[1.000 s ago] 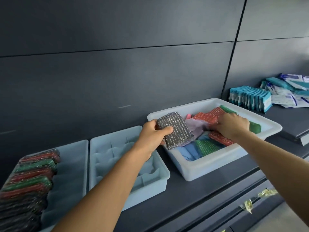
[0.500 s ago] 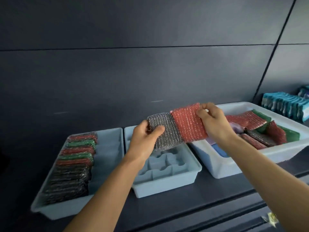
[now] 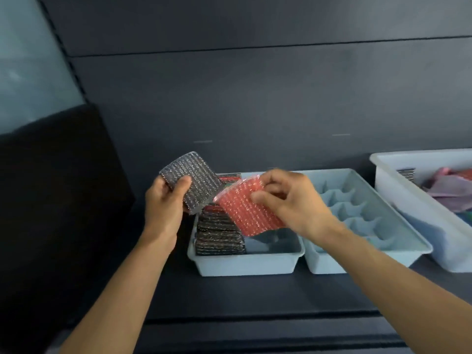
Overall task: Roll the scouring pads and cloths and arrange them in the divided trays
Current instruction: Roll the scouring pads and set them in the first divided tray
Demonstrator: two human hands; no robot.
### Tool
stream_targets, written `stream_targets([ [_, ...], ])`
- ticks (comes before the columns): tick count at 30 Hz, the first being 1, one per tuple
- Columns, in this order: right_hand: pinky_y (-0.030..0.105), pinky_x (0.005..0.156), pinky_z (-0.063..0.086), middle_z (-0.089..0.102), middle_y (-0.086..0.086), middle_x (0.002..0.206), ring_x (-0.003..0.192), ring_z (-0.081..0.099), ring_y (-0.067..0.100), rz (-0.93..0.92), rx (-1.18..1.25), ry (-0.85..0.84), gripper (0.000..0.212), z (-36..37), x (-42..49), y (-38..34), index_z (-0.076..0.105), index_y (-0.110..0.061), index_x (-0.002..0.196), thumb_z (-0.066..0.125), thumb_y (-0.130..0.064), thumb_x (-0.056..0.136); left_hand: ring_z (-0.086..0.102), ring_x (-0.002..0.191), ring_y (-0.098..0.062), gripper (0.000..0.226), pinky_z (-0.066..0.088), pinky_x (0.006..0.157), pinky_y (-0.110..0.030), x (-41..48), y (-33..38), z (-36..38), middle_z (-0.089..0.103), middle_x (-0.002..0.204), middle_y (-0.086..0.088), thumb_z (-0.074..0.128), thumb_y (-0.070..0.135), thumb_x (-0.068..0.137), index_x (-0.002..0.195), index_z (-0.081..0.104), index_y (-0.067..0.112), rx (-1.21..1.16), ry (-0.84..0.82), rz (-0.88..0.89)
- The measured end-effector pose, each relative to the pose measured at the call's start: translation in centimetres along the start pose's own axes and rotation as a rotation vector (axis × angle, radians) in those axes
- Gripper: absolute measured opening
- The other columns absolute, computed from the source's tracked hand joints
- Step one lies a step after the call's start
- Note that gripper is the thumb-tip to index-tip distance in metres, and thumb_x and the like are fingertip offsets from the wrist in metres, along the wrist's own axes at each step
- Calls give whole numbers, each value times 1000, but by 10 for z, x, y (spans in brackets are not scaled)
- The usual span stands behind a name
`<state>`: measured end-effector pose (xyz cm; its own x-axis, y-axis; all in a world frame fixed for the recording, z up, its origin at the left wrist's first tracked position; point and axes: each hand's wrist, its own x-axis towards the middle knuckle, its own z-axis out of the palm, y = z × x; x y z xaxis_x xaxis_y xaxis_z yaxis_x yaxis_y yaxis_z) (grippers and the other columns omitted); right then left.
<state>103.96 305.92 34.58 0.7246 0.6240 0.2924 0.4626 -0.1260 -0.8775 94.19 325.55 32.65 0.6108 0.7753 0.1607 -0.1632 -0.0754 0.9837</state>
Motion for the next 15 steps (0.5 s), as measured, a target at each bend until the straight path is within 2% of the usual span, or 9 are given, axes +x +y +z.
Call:
stream_targets([
  [2,36,72,54,71,-3,75,75,67,20,-52,-166,-76,14,26,2,-1,60,-23,83,73,-25,83,68,98,-19,12,54,86,-38,5,0,-15,72,102,-1,66,20,91,102,63,16,1,17,9],
  [4,34,75,53,69,-7,79,82,66,19,-114,-329,-132,14,45,2,-3,60,-25,87,72,-31,83,69,96,-16,8,53,82,-32,8,-1,-24,72,100,1,66,19,91,99,63,19,-9,18,14],
  [9,32,76,44,68,-1,102,99,61,27,-292,-849,-270,21,75,5,0,59,-27,108,57,-38,91,69,82,0,8,53,69,-17,10,0,-37,72,96,4,65,14,92,100,64,17,-28,7,56],
  [11,30,76,41,67,0,108,104,59,26,-300,-930,-329,21,86,4,6,61,-27,111,56,-36,92,68,80,1,10,53,68,-16,10,0,-40,72,95,3,64,12,92,102,63,13,-32,-1,66],
  [15,25,73,36,62,-5,114,108,57,21,-289,-866,-382,22,106,5,18,68,-25,109,62,-36,90,68,77,1,10,54,66,-15,12,0,-43,72,91,5,63,10,93,103,63,11,-56,-29,75],
])
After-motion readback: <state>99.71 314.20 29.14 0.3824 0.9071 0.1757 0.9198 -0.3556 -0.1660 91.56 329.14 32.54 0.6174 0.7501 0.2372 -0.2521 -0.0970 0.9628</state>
